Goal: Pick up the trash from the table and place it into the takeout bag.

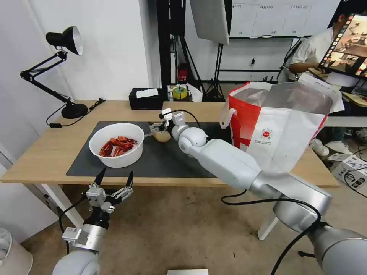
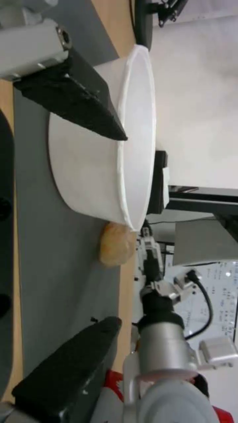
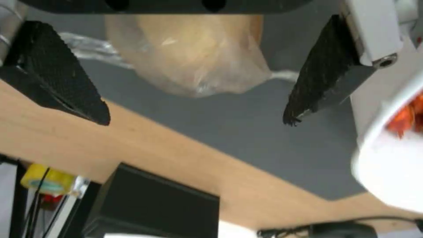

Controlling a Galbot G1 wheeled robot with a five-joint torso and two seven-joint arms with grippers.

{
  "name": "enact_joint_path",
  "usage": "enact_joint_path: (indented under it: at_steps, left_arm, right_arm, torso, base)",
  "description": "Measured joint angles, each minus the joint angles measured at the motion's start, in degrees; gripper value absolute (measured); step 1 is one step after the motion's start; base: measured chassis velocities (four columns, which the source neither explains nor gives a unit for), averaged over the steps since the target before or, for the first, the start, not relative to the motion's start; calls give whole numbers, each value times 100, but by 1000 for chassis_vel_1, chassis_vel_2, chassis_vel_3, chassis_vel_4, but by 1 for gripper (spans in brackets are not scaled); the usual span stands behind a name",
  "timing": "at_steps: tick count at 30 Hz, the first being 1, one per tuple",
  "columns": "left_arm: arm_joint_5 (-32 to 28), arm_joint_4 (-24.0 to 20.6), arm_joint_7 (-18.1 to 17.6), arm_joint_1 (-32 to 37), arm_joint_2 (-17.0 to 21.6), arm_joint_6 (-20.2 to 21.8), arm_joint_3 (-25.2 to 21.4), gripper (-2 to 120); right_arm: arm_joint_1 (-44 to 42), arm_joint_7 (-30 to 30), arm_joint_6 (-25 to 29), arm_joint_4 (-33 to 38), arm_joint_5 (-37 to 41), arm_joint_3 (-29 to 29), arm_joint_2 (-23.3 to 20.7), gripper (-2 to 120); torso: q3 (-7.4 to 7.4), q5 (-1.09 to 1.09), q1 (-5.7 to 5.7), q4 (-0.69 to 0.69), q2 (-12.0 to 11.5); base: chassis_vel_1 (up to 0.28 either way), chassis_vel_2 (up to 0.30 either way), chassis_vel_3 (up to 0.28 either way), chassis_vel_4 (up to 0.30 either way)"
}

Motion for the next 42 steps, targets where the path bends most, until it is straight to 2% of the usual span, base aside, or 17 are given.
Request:
enact_joint_path:
  at_steps: [8,15,31,35,37,39,42]
  left_arm:
    - [3,-8,3,13,-23,-13,-20,100]
    - [1,-34,5,40,-31,-32,-52,100]
    - [19,-23,15,62,-73,-81,-43,100]
    - [28,-7,17,61,-83,-87,-26,100]
    - [36,3,18,61,-87,-99,-21,100]
    - [41,10,19,61,-89,-104,-19,100]
    - [50,23,21,56,-93,-116,-5,100]
  right_arm:
    - [-44,-417,-147,-512,-177,38,215,100]
    - [-46,-514,-240,-785,-353,60,378,100]
    - [-151,-489,-391,-749,-537,60,331,100]
    - [-176,-461,-391,-726,-556,60,306,92]
    - [-205,-444,-390,-672,-555,60,263,82]
    - [-225,-431,-390,-626,-552,60,225,80]
    - [-264,-388,-407,-489,-542,55,95,63]
  torso:
    - [0,0,0,-1,0]
    - [0,0,0,0,1]
    - [0,1,0,-1,0]
    - [0,2,-1,0,1]
    - [0,2,-1,1,1]
    - [-1,2,-1,1,1]
    - [-1,2,-1,2,1]
  base:
    - [0,0,0,0]
    - [0,0,0,0]
    - [0,0,0,0]
    - [0,0,0,0]
    - [0,0,0,0]
    - [0,0,0,0]
    - [0,0,0,0]
